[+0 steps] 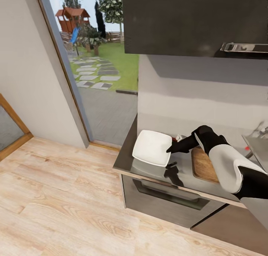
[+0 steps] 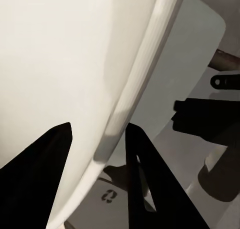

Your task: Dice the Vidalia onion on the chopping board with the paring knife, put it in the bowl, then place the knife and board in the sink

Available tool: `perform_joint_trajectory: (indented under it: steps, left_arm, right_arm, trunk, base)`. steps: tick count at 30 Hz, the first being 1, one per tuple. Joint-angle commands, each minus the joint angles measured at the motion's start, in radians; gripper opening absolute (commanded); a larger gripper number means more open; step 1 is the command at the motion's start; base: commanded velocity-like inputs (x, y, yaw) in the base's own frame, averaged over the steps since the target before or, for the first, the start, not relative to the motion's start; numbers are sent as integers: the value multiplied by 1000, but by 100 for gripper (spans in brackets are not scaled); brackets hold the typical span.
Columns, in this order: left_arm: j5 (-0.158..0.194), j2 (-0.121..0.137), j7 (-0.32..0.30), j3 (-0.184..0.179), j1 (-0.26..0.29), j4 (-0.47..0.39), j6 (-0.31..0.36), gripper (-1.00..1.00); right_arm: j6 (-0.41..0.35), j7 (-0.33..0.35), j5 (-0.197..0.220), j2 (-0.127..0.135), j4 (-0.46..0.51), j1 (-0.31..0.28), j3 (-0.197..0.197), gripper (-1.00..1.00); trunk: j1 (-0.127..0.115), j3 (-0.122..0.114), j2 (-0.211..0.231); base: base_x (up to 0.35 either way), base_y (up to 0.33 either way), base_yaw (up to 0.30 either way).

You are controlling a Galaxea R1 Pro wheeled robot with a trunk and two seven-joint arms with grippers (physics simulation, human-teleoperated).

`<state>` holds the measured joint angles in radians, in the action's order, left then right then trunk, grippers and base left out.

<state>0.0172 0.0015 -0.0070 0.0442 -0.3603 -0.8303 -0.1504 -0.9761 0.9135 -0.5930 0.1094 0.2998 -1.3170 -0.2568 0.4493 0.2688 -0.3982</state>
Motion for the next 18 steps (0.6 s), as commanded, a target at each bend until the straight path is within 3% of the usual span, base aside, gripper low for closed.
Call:
perform_joint_trajectory:
  steps: [1,10,18]
  left_arm:
    - [2,0,-1,0,0,-1,-1,100]
    - [2,0,-1,0,0,-1,-1,100]
    - [2,0,-1,0,0,0,-1,100]
  right_arm:
    - [0,7,-22,0,1,-1,-3,-100]
    - [0,7,-32,0,1,-1,-2,-100]
    - [0,7,-36,0,1,-1,-3,-100]
  trunk:
    - [1,1,-2]
    - [1,0,-2]
    - [1,0,-2]
  base:
    - [0,0,0]
    - [0,-2,0]
    - [0,-101,0]
